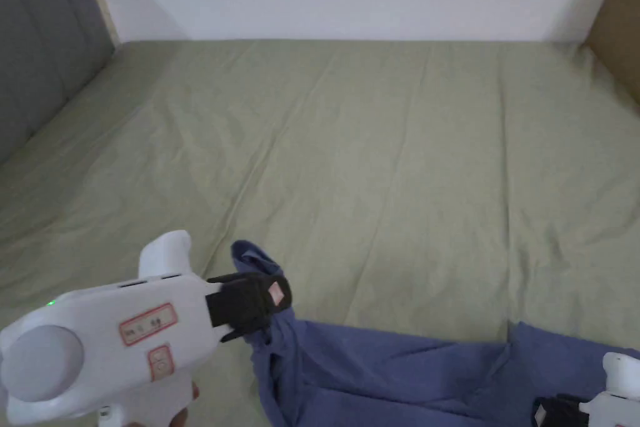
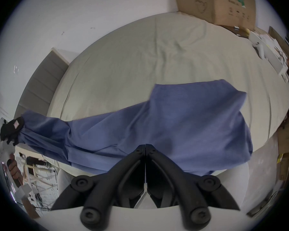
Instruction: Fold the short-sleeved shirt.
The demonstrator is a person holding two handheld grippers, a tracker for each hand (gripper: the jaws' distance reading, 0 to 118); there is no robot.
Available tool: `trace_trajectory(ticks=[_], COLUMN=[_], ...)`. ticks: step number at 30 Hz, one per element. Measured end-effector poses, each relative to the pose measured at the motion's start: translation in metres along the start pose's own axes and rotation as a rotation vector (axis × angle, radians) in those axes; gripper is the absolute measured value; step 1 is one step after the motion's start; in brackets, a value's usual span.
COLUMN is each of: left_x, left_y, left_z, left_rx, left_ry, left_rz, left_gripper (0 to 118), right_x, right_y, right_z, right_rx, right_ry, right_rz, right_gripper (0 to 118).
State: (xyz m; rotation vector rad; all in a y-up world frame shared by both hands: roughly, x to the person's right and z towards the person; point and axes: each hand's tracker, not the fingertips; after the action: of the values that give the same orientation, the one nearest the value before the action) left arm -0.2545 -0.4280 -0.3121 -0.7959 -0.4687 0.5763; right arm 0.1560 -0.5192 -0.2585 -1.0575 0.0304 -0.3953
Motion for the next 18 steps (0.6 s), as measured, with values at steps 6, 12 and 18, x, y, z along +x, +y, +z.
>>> trace_trajectory(ticks=[6, 12, 18], left_x=[0.077, 0.084, 0.060], left_y=[-0.049, -0.099, -0.064], left_z=[-0.114, -0.197, -0.154], left_rx=[-0.270, -0.474, -0.303], left_ry=[-0.065, -0.012, 0.005], left_rz=[-0.235, -0.263, -0.049], left_gripper=[9, 105, 106], right_x=[0.053, 0.095, 0.106], right_y=[-0.012, -0.031, -0.041], right_z=[0.018, 0.038, 0.049], right_rx=[0.024, 0.051, 0.056], right_ry=[-0.028, -0.094, -0.127], right_rz=[-0.185, -0.294, -0.317], right_gripper=[0, 0, 1])
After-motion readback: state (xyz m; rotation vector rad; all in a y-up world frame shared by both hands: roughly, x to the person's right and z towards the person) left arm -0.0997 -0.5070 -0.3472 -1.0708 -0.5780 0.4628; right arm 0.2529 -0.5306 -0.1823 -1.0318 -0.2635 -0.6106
